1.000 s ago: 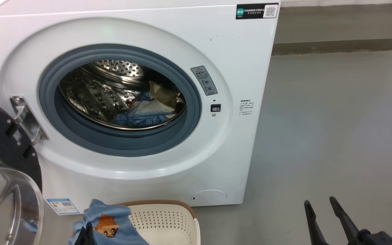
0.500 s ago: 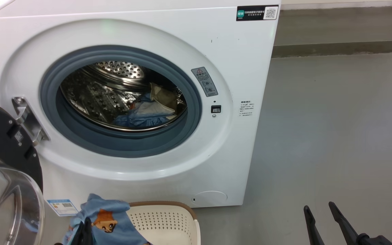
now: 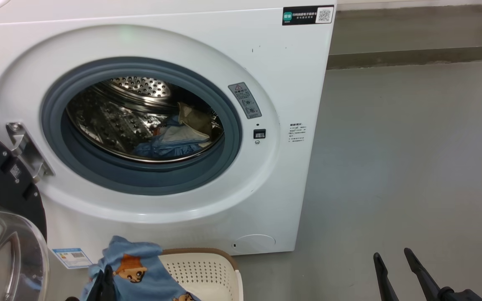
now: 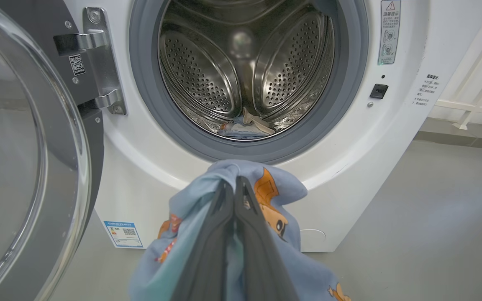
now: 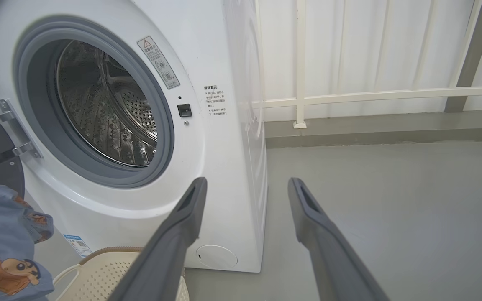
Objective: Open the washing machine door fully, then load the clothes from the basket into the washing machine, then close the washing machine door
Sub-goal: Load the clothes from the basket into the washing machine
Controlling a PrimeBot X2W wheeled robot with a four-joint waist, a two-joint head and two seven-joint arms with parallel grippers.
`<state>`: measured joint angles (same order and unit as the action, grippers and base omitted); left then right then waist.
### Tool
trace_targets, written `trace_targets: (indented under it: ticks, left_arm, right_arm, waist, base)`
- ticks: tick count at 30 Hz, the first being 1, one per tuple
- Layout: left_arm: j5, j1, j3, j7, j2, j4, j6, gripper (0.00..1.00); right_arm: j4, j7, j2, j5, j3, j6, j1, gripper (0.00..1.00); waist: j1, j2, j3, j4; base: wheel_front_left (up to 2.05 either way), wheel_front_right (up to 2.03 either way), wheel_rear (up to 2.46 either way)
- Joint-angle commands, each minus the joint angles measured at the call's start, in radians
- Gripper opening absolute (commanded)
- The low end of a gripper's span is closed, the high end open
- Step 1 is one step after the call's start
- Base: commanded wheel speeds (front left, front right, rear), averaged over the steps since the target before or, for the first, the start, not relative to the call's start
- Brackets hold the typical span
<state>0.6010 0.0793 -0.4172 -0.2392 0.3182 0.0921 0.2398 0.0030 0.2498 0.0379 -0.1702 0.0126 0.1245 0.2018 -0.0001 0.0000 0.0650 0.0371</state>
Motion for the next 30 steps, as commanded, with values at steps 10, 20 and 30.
trace_targets:
  ticks: [10, 20, 30]
  left_arm:
    - [0.012, -0.041, 0.045, -0.01, 0.015, -0.024, 0.005, 0.0]
    - [0.055, -0.109, 0.116, -0.016, 0.008, 0.008, -0.006, 0.0]
    - [0.097, -0.27, 0.197, -0.012, 0.049, 0.072, -0.044, 0.0]
  right_arm:
    - [-0.029, 0.012, 0.012, 0.0, -0.039, 0.006, -0.038, 1.0]
    - [-0.044, 0.012, 0.012, -0.016, -0.047, 0.006, -0.04, 1.0]
    - [-0.075, 0.012, 0.012, -0.048, -0.08, 0.006, -0.055, 1.0]
  waist:
    - [0.0001, 0.0, -0.019, -0.038]
    - [0.0001, 0.0, -0.063, -0.14]
    - [0.0001, 0.0, -0.16, -0.243]
  base:
    - [0.0, 0.0, 0.0]
    - [0.0, 0.0, 0.0]
    - [0.0, 0.0, 0.0]
